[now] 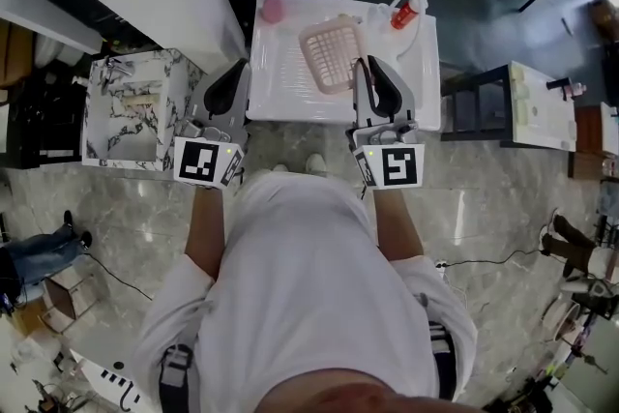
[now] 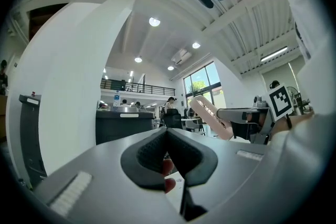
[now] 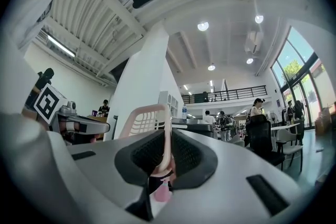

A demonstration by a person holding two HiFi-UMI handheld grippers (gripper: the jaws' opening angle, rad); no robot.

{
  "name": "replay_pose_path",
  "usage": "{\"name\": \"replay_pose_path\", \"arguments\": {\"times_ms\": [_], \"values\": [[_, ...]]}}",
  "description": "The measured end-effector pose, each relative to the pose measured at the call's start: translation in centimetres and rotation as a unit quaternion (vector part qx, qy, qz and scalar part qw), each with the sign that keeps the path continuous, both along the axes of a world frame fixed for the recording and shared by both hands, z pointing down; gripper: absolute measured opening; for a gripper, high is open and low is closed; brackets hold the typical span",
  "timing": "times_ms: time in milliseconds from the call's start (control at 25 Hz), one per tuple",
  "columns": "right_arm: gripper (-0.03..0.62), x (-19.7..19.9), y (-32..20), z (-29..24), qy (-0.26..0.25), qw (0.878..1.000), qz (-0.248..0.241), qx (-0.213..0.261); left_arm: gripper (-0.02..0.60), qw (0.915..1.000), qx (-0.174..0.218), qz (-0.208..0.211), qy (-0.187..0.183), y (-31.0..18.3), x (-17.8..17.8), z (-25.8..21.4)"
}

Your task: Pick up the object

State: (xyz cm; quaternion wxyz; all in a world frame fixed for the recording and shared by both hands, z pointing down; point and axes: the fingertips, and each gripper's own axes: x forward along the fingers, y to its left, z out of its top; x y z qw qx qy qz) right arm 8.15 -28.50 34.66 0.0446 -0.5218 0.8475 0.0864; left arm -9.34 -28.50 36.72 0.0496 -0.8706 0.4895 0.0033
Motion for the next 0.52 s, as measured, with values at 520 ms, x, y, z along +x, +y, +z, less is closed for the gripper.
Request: {"name": "replay_pose_path", "arguments": {"times_ms": [520], "values": [[0.046, 1.6, -0.7, 0.9, -0.006, 1.0, -0.01, -0.007, -0.005, 0.9999, -0.01, -0.009, -0.003, -0.4, 1.7, 0.9]]}}
